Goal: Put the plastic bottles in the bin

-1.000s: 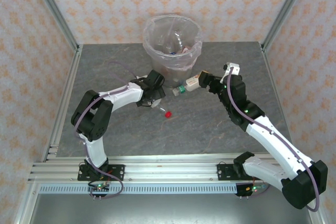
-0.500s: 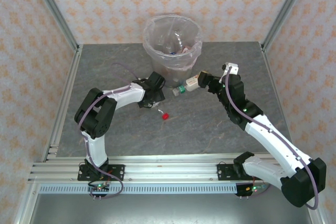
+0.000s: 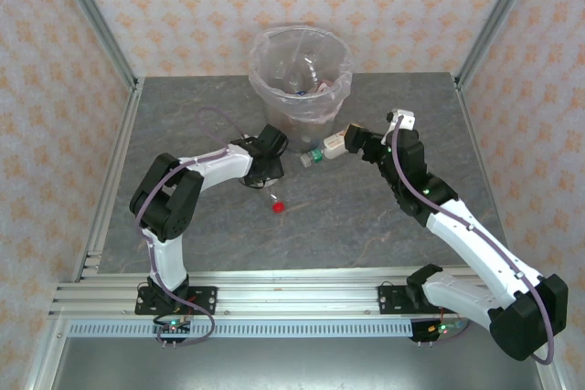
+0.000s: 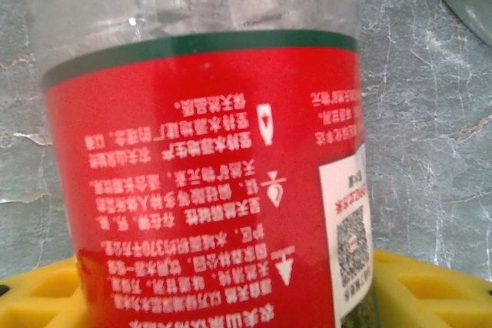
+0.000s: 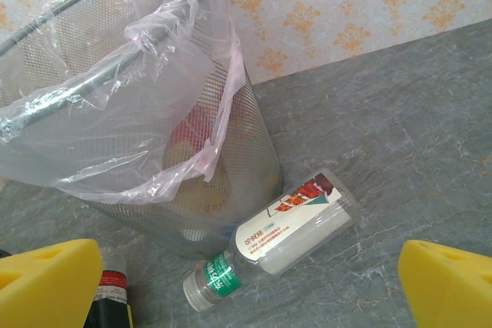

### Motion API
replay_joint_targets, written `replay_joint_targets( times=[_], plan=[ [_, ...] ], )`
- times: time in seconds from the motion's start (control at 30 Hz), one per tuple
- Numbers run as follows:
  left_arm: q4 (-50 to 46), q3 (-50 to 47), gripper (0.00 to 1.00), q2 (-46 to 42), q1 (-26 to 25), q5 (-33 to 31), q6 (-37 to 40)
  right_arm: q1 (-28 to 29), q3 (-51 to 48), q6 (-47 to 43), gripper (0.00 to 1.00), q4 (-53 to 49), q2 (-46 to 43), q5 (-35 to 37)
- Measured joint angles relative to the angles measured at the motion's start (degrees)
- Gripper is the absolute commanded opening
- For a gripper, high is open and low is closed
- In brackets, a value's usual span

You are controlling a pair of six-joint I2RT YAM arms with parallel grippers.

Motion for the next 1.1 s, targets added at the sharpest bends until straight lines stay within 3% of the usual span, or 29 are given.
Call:
replay_joint_targets(
  times=[0.67, 1.1],
  plan=[
    [-1.8, -3.3, 0.61, -13.8, 0.9, -6.0, 1.6, 0.0, -0.4, 0.6, 0.99, 1.5, 0.0, 0.5],
    [-3.4, -2.2, 0.61, -25.5, 2.1, -11.8, 3.6, 0.0, -5.8, 6.9, 0.99, 4.1, -0.3, 3.0]
  ],
)
